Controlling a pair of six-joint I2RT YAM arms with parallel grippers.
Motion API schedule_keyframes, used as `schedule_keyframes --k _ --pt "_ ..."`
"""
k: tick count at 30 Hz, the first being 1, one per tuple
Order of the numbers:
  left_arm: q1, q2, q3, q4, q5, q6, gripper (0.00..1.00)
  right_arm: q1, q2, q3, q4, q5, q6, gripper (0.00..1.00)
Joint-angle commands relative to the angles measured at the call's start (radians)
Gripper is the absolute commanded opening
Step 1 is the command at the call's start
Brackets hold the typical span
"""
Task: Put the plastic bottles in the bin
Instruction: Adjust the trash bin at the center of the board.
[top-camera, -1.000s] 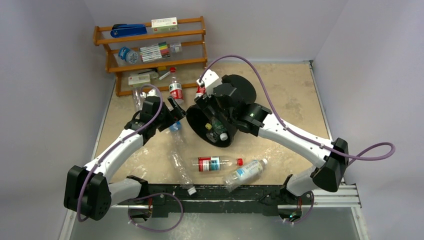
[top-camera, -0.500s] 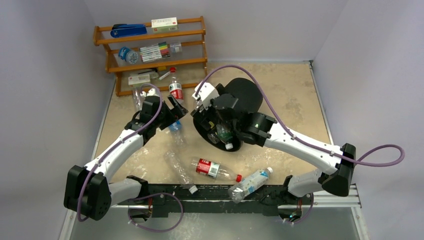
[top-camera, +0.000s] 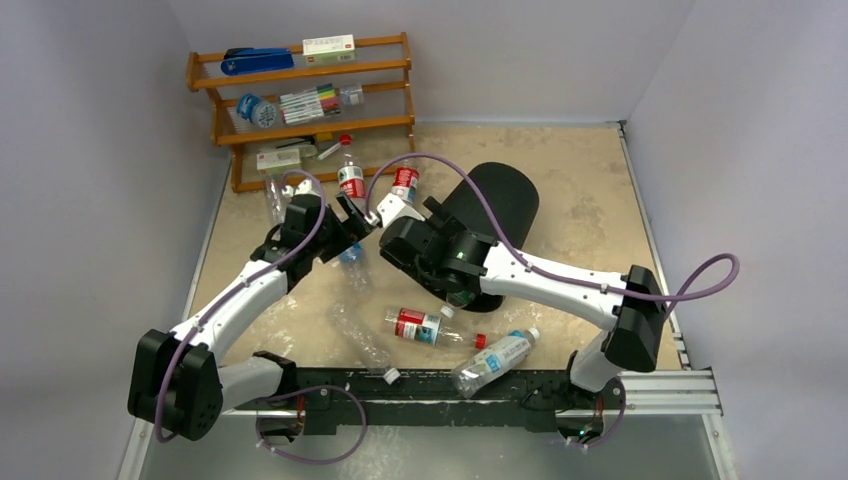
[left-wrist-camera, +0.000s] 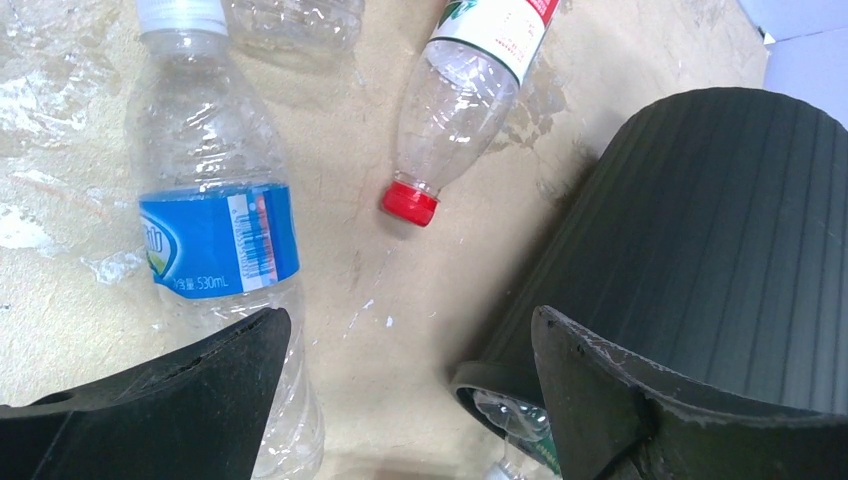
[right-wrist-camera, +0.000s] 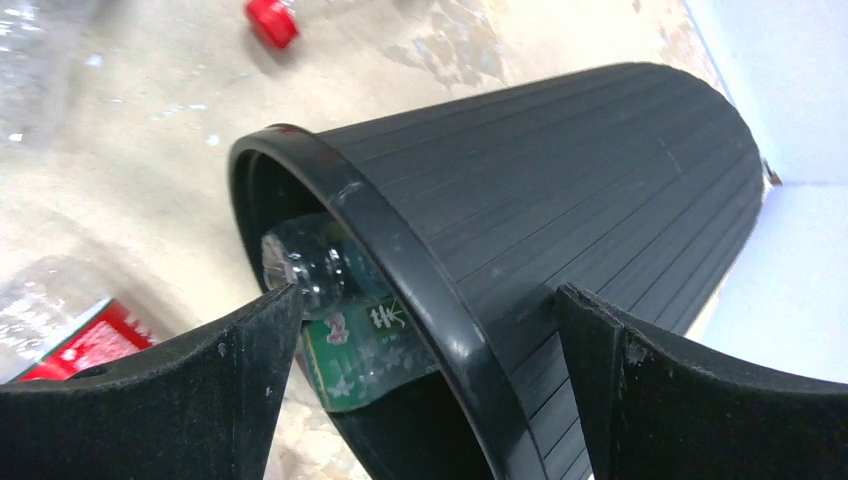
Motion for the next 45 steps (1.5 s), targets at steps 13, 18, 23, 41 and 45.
schedule_keyframes --k 13,18,23,41,45 --pt "0.006 -0.048 -0.013 0.03 0.014 -0.005 0.91 -0.15 0.009 0.149 -0.14 0.075 0.063 0.66" --pt "0.005 -0.05 -0.009 0.028 0.018 -0.002 0.91 -0.234 -0.028 0.22 -0.058 -0.014 -0.007 0.45" --pt "0.006 -0.051 -0.004 0.024 0.021 0.002 0.91 -0.334 -0.021 0.319 -0.023 -0.094 -0.052 0.3" --pt "0.007 -0.053 0.035 -0.024 0.006 0.027 0.91 -0.947 0.099 0.574 0.159 -0.735 0.039 0.13" --pt "0.006 -0.055 0.048 -0.039 0.001 0.032 0.91 -1.02 0.134 0.553 0.225 -0.83 0.093 0.11"
